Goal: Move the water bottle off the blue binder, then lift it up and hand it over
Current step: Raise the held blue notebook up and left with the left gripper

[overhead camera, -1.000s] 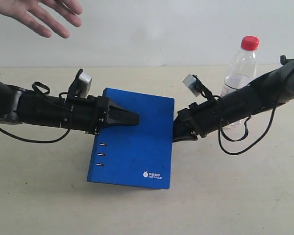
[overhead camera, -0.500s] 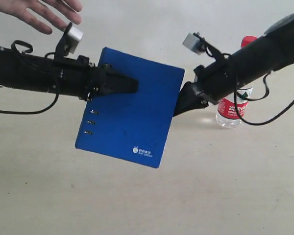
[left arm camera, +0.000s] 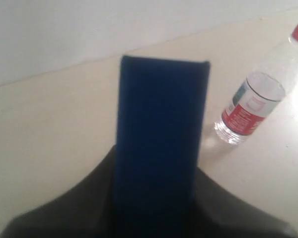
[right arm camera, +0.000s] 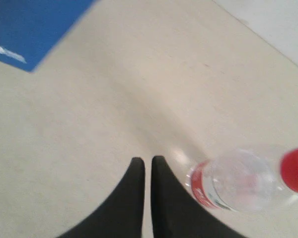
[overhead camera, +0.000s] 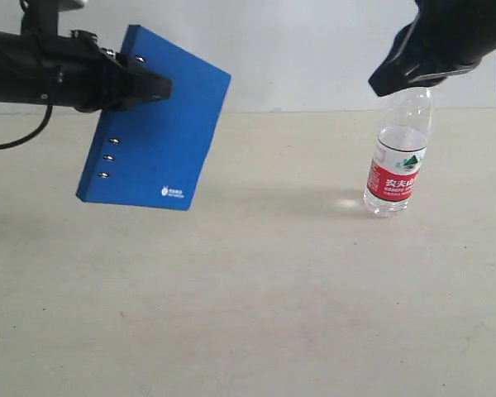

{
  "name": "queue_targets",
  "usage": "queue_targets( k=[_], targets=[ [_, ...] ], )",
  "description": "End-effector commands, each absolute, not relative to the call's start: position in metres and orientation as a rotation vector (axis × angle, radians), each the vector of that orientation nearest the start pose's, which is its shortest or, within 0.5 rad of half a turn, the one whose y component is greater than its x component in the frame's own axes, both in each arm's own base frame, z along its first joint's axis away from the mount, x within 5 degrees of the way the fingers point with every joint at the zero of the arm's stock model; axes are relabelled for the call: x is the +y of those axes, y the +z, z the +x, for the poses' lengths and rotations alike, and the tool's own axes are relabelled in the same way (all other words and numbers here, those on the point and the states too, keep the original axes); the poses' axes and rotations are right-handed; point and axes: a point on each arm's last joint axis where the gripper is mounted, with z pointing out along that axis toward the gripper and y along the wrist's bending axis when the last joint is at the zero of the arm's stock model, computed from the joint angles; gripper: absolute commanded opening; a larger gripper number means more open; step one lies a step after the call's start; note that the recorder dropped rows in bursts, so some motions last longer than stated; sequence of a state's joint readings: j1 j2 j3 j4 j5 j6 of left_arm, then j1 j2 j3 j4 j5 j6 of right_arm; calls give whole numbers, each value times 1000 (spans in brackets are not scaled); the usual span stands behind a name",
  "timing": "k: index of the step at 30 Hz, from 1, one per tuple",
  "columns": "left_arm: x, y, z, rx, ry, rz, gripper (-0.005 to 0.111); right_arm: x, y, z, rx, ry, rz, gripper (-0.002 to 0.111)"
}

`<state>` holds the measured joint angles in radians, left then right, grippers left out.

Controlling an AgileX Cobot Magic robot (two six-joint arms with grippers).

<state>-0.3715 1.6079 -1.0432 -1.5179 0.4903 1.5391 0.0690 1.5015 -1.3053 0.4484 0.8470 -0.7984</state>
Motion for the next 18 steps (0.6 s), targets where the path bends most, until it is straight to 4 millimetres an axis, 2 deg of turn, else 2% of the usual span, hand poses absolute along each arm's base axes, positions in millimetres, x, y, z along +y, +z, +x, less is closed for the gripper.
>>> queue_targets(
  k=[1, 5, 8, 14, 18],
  targets=[
    [-159, 282, 298, 1933, -656, 707, 5, 46, 341, 316, 2297, 157, -747, 0],
    [-168, 275, 277, 1949, -699, 753, 5, 48, 341, 316, 2294, 177, -740, 0],
    [-182, 263, 254, 1977, -658, 799, 5, 48, 341, 316, 2294, 177, -740, 0],
    [-194, 237, 225, 2031, -329, 775, 5, 48, 341, 316, 2294, 177, -740, 0],
    [-196, 241, 222, 1998, -147, 651, 5, 48, 341, 316, 2301, 182, -723, 0]
  ],
)
